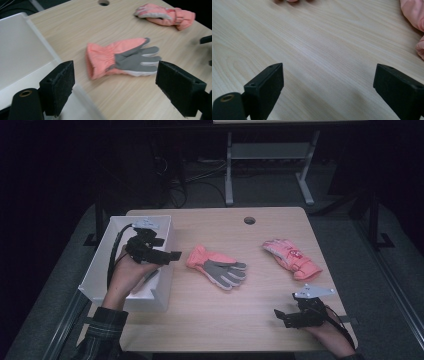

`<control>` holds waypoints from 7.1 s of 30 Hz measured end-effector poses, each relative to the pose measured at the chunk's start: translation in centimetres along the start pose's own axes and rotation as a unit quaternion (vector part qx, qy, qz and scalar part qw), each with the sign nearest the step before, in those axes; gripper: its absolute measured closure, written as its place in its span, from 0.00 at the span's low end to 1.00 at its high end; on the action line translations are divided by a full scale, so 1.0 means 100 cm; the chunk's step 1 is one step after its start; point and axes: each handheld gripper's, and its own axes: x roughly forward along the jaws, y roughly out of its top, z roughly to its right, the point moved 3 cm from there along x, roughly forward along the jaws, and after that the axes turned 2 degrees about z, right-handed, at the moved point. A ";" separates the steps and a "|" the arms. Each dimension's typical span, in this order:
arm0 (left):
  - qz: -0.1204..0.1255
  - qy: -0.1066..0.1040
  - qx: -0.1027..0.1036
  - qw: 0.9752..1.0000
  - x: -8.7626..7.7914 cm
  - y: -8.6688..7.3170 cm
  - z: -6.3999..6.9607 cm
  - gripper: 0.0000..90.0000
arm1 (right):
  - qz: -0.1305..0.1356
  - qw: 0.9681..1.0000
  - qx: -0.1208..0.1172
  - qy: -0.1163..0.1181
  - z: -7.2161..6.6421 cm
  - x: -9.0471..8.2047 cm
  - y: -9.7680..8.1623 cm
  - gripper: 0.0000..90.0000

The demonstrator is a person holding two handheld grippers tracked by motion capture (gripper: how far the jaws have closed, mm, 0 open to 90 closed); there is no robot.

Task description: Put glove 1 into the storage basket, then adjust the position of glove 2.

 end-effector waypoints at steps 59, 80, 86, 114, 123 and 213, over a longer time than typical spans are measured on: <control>-0.065 0.009 0.006 0.998 0.172 -0.031 0.023 1.00 | 0.003 1.000 -0.009 0.012 -0.003 0.000 0.002 0.10; -0.088 -0.090 0.032 0.992 0.174 -0.037 0.072 1.00 | 0.003 1.000 -0.010 0.011 -0.003 0.000 0.002 0.10; -0.100 -0.116 0.046 0.987 0.173 -0.040 0.095 1.00 | 0.004 1.000 -0.011 0.011 -0.002 0.000 0.002 0.10; -0.100 -0.115 0.093 0.984 0.178 -0.001 0.104 1.00 | 0.004 1.000 -0.011 0.011 -0.003 -0.001 0.002 0.10; -0.137 -0.084 0.078 0.984 0.202 -0.005 0.081 1.00 | 0.006 1.000 -0.010 0.012 -0.002 -0.002 0.002 0.10; -0.164 -0.219 0.122 0.954 0.132 -0.095 0.157 1.00 | -0.036 0.995 -0.042 0.086 -0.037 0.081 0.069 1.00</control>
